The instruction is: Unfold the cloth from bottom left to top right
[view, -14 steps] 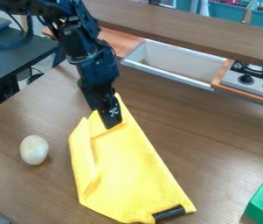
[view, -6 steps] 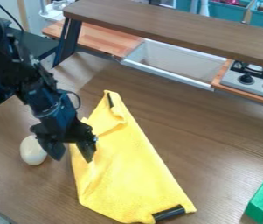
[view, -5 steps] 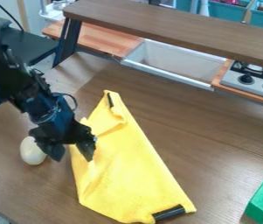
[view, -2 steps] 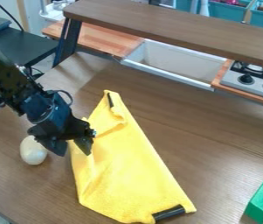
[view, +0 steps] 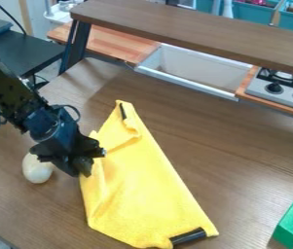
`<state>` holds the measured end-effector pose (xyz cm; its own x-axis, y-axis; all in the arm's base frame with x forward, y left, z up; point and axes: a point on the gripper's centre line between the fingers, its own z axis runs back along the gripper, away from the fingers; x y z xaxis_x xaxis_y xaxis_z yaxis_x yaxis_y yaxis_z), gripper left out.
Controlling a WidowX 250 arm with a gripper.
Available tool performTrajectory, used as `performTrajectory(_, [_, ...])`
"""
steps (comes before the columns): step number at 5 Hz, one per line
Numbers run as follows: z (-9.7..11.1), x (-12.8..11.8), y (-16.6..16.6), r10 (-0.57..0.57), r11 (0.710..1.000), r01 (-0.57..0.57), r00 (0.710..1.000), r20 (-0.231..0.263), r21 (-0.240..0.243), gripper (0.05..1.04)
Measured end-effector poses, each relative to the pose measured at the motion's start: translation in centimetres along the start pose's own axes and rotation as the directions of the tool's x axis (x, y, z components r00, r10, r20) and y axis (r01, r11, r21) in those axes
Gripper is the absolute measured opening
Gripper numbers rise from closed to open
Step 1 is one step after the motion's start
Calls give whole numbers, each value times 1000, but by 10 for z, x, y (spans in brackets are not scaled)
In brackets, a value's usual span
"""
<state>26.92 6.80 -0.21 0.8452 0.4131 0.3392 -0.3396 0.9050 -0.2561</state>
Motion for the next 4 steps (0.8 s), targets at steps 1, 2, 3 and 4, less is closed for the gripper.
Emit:
performTrajectory(1, [-3,-3,1,5,1000,-5,1000,-12,3,611])
performTrajectory(2, [-5,-3,3,14,1000,-13,1000,-13,2,899])
performTrajectory(3, [-5,-3,4,18,1000,-18,1000,-10,4,1008])
performTrajectory(4, [-10,-5,6,30,1000,-30,999,-16,11,955])
